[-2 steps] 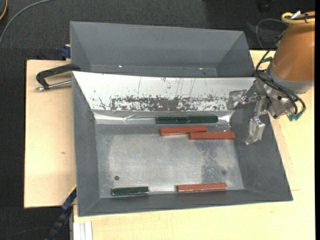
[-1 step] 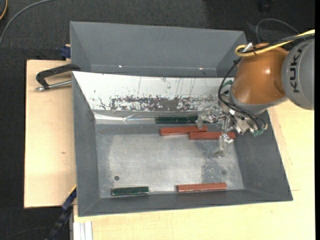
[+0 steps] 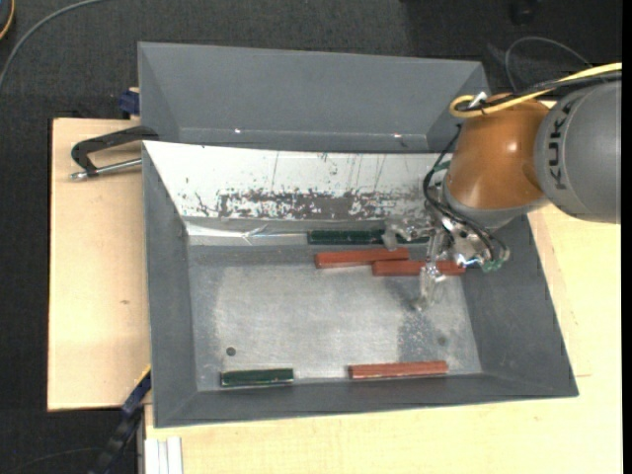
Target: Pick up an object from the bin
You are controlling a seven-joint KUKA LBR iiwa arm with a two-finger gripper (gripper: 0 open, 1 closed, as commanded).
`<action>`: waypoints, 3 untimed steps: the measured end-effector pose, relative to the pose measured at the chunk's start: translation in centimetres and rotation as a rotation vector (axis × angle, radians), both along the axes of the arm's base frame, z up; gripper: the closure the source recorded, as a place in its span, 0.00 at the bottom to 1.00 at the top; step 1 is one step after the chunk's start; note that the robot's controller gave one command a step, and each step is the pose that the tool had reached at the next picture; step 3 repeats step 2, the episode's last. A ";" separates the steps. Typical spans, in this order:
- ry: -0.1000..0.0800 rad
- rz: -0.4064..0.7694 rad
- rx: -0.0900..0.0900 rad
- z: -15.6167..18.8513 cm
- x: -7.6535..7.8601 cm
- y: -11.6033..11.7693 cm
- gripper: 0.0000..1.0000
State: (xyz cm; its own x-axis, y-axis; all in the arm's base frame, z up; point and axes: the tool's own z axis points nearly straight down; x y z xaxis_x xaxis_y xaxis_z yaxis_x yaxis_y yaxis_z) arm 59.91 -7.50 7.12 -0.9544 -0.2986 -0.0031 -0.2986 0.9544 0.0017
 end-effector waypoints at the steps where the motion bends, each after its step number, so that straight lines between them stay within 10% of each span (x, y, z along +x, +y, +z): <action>1: -0.006 -0.001 0.000 0.4 0.2 0.0 1.00; 2: -0.014 -0.026 -0.006 17.5 0.4 -5.6 1.00; 3: -0.014 -0.026 -0.006 17.5 0.4 -5.6 1.00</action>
Offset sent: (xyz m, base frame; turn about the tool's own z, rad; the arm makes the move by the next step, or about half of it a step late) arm 0.0000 0.0000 0.0000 0.0000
